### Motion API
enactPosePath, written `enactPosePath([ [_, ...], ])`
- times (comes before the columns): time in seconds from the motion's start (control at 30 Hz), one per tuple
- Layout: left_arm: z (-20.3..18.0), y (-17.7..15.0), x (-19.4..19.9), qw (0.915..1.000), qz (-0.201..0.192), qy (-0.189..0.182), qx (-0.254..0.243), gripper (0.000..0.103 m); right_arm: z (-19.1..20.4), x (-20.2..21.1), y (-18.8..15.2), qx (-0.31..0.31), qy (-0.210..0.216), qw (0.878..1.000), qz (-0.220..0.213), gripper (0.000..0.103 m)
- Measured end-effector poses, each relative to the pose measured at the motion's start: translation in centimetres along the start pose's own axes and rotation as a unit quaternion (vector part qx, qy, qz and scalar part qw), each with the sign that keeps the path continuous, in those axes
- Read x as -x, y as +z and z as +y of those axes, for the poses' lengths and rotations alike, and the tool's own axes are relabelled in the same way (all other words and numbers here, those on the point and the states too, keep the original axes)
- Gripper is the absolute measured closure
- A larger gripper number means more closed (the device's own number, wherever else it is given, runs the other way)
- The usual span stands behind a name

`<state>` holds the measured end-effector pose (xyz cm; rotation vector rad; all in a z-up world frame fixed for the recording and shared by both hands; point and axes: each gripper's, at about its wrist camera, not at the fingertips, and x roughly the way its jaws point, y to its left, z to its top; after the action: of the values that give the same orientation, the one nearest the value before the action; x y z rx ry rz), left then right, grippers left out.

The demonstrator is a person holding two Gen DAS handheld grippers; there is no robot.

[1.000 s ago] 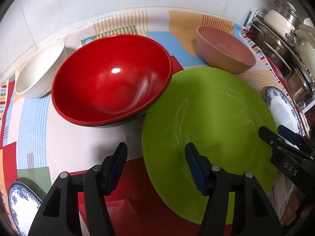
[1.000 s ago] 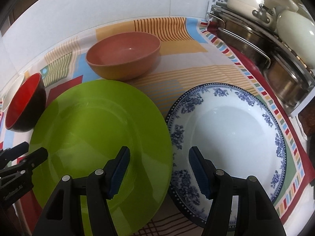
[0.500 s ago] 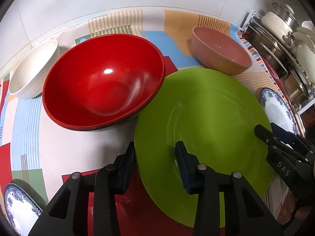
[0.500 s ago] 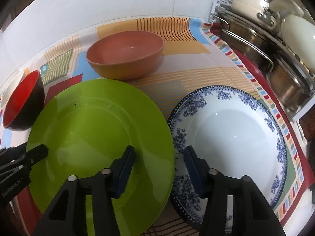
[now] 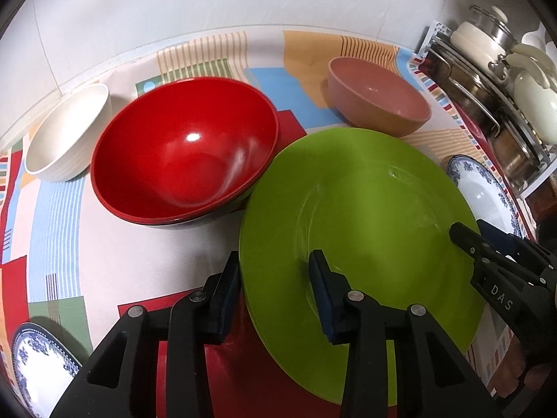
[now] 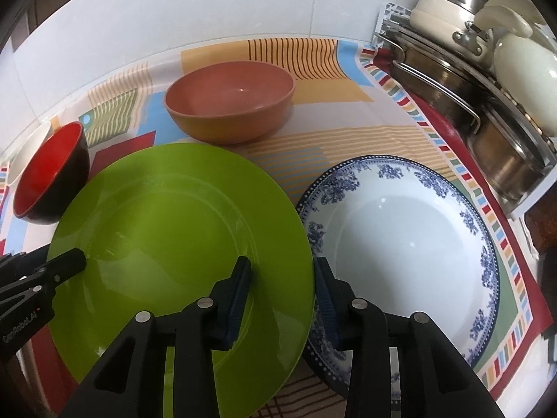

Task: Organize plates and bowls
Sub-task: 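Carry the lime-green plate with both grippers over the blue-and-white plate by the sink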

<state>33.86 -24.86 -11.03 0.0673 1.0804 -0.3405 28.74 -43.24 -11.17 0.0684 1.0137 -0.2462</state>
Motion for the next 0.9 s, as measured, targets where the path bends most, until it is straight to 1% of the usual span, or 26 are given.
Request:
enactPosePath([
  [0.27,0.2,-0.7,2.2,0.9998,-0.017,-0.007,0.001,0.065,0.3,2.0,-0.5,-0.001,-0.007,1.0,-0.011,0.065],
  [0.57,1.0,-1.7,5.9,0.9985,-0.055,-0.003,0.004,0.065,0.9,5.1,-1.2,-0.005,-0.006,0.999,-0.033,0.065],
  [0.77,2.2,-2.8,8.2,0.9971,-0.074,0.0,0.013,0.065,2.1,7.5,-1.8,-0.002,-0.002,0.999,-0.05,0.065],
  [0.9,4.0,-3.7,9.6,0.9963,-0.083,0.005,0.021,0.066,3.3,8.7,-2.3,0.003,0.001,0.998,-0.058,0.065],
])
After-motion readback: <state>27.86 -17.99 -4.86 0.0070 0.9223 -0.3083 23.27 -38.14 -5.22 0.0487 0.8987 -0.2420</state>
